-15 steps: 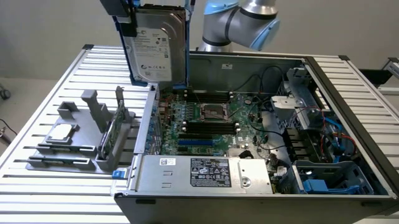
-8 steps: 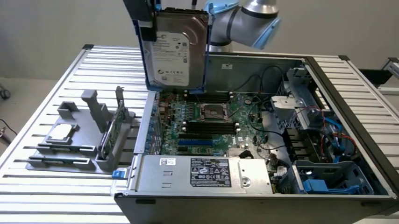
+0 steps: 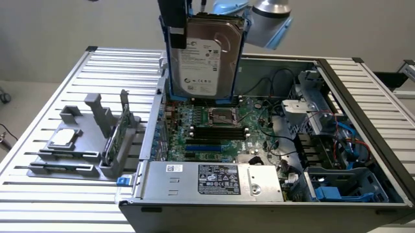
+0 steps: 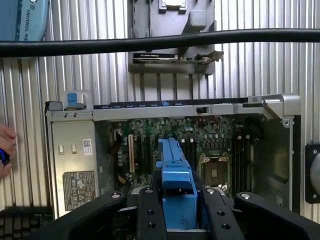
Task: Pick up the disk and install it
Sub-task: 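Pick up the disk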
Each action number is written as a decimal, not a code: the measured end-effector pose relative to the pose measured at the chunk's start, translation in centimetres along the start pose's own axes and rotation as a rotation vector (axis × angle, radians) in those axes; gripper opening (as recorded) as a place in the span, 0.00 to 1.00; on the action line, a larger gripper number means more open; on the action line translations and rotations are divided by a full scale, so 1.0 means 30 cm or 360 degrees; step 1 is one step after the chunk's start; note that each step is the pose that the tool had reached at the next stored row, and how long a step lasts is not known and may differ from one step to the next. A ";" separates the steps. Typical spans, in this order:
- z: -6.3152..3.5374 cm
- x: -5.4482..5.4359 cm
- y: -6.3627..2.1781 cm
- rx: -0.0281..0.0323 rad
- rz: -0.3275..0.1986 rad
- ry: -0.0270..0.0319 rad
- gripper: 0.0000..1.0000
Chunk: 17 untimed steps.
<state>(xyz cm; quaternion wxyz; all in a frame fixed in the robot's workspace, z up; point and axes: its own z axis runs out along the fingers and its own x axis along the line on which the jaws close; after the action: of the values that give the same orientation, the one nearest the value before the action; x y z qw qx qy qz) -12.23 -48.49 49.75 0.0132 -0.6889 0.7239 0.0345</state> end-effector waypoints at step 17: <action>-0.016 0.120 -0.244 -0.00041 0.0000 0.00003 0.33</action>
<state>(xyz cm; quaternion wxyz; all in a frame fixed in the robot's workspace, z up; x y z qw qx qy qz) -5.09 -52.47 49.76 0.0123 -0.6889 0.7239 0.0354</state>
